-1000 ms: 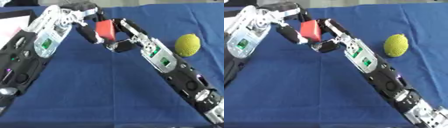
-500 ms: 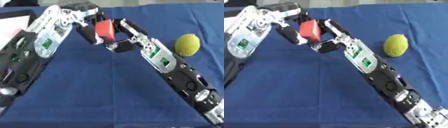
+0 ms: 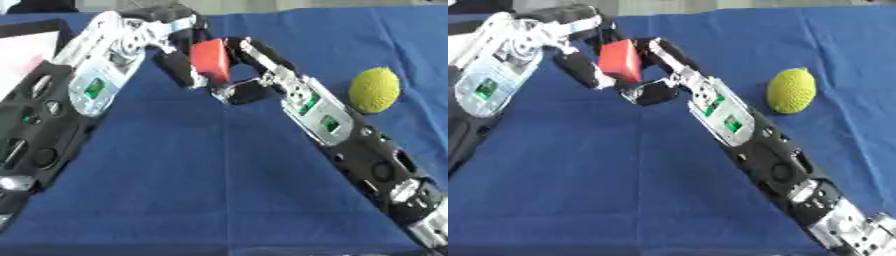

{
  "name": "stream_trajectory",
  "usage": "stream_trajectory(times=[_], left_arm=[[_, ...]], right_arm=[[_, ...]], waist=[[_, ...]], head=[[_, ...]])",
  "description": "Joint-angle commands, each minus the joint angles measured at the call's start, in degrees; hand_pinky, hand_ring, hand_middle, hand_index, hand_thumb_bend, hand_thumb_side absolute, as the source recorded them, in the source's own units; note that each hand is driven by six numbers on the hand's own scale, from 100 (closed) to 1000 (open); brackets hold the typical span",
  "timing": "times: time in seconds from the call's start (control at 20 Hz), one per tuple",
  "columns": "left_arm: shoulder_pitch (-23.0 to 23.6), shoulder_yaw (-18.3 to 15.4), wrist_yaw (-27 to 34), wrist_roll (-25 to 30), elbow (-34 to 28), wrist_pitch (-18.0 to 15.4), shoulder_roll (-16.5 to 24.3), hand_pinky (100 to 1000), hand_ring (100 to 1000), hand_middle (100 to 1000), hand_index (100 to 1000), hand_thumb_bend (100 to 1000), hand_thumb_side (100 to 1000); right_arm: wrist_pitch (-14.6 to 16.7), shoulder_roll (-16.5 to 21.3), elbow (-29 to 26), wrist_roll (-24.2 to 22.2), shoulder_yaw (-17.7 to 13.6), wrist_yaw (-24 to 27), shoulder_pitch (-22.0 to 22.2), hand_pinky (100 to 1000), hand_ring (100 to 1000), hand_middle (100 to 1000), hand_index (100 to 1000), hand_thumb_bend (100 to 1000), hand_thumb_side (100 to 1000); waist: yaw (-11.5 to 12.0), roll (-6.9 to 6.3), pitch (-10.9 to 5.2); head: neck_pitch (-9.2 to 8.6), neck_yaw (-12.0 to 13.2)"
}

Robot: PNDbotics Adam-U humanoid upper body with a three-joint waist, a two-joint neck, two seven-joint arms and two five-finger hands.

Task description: Pick up the objects with one hand, pass them to the other hand, and then place them into the box on the other side of the table.

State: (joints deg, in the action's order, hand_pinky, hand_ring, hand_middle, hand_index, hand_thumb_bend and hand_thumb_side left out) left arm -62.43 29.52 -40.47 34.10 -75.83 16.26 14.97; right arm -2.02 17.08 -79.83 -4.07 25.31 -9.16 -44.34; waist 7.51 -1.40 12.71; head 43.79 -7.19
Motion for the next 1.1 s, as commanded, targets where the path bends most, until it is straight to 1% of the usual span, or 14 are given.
stream_trajectory(times=[0.05, 0.15, 0.2, 0.3, 0.45, 0.65, 1.1], left_arm=[[-0.7, -0.3, -0.7, -0.4, -0.2, 0.1, 0.7, 746, 594, 459, 519, 181, 131], [-0.7, -0.3, -0.7, -0.4, -0.2, 0.1, 0.7, 746, 594, 459, 519, 181, 131], [-0.8, -0.3, -0.8, -0.4, -0.2, 0.1, 0.7, 734, 572, 415, 463, 194, 132], [-0.8, 0.0, -1.7, -0.4, -0.4, -0.2, 0.9, 731, 570, 410, 458, 218, 131], [-0.7, 0.1, -3.0, -0.1, -0.5, -0.6, 1.0, 729, 569, 407, 453, 232, 134], [-0.7, 0.0, -3.9, 0.4, -0.5, -1.0, 1.0, 726, 568, 403, 449, 247, 136], [-0.6, -0.2, -5.0, 0.3, -1.0, -0.9, 1.4, 722, 565, 398, 442, 270, 134]], right_arm=[[0.0, 0.7, -2.6, -0.1, -0.2, -0.3, -1.0, 746, 608, 567, 647, 191, 100], [0.0, 0.7, -2.6, -0.1, -0.2, -0.3, -1.0, 746, 608, 567, 647, 191, 100], [-0.1, 0.8, -2.5, -0.1, -0.2, -0.4, -1.0, 763, 661, 628, 711, 525, 280], [-0.9, 1.2, -2.2, -0.2, -0.2, -1.6, -1.0, 770, 679, 649, 736, 572, 315], [-1.6, 1.4, -2.5, -0.9, -0.3, -3.7, -1.0, 779, 702, 676, 771, 599, 352], [-2.0, 1.6, -2.7, -2.4, -0.3, -5.8, -0.9, 790, 726, 710, 823, 603, 393], [-1.9, 2.1, -3.1, -3.8, -0.7, -7.6, -0.8, 793, 738, 722, 843, 632, 399]], waist=[[0.0, -0.01, -1.04], [0.0, -0.01, -1.04], [0.0, 0.00, -1.04], [0.0, 0.03, -1.04], [0.0, 0.07, -1.06], [0.1, 0.09, -1.09], [0.2, 0.17, -1.15]], head=[[0.32, 0.0], [0.32, 0.0], [0.32, 0.0], [0.32, 0.2], [0.32, 0.3], [0.32, 0.4], [0.32, 0.7]])
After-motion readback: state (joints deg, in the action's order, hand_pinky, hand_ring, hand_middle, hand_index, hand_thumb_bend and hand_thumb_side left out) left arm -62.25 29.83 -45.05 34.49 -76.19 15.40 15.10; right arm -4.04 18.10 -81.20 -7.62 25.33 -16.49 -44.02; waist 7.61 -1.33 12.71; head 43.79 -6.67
